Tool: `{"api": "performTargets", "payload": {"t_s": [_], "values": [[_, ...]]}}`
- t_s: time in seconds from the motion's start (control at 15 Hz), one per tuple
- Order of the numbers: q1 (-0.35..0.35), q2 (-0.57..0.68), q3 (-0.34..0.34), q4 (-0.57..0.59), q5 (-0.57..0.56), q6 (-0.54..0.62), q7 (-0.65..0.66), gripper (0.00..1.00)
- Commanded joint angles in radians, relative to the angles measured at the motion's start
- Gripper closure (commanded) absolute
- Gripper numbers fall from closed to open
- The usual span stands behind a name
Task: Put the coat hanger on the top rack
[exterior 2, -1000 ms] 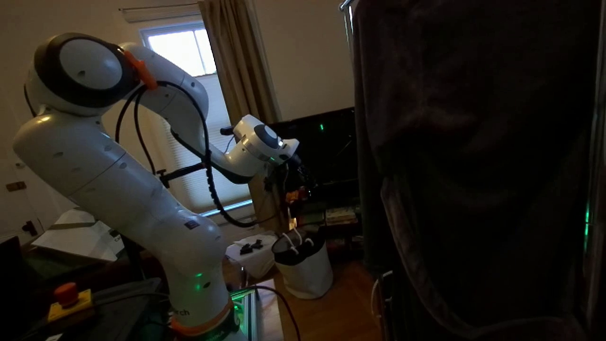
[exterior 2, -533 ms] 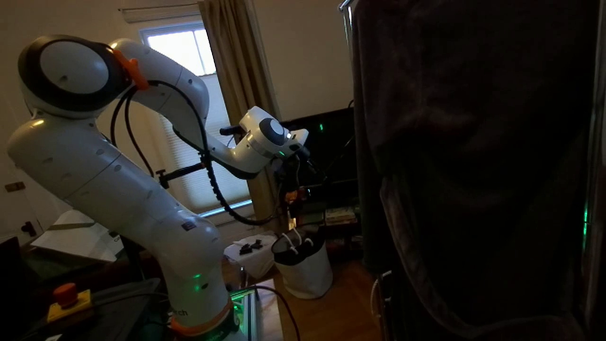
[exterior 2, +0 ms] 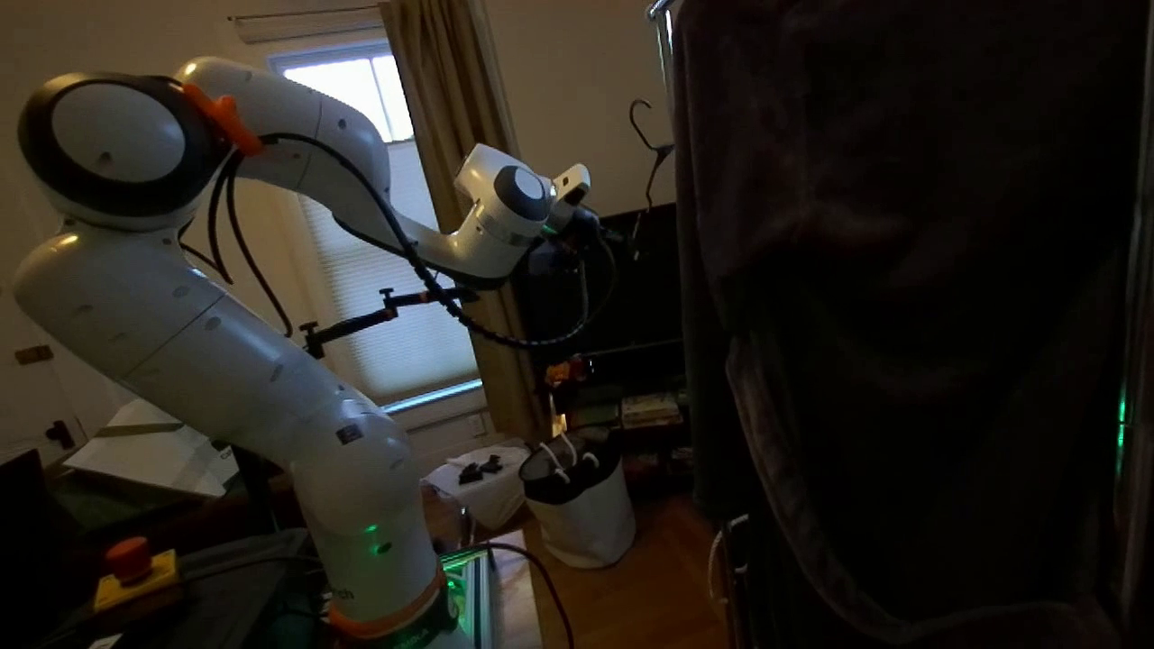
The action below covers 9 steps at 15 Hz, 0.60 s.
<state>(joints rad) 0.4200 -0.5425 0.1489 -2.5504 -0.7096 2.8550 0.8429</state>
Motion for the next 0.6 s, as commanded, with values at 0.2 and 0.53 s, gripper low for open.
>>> {"api": "performTargets", "payload": {"t_s": [0.2,0.53], "values": [[-0.105,-0.020,0.021,0.125,-0.068,-0.057,0.010,0.98],[-0.145,-0.052,0.022,0.175,-0.070,-0.075,0.052,0.98]]}}
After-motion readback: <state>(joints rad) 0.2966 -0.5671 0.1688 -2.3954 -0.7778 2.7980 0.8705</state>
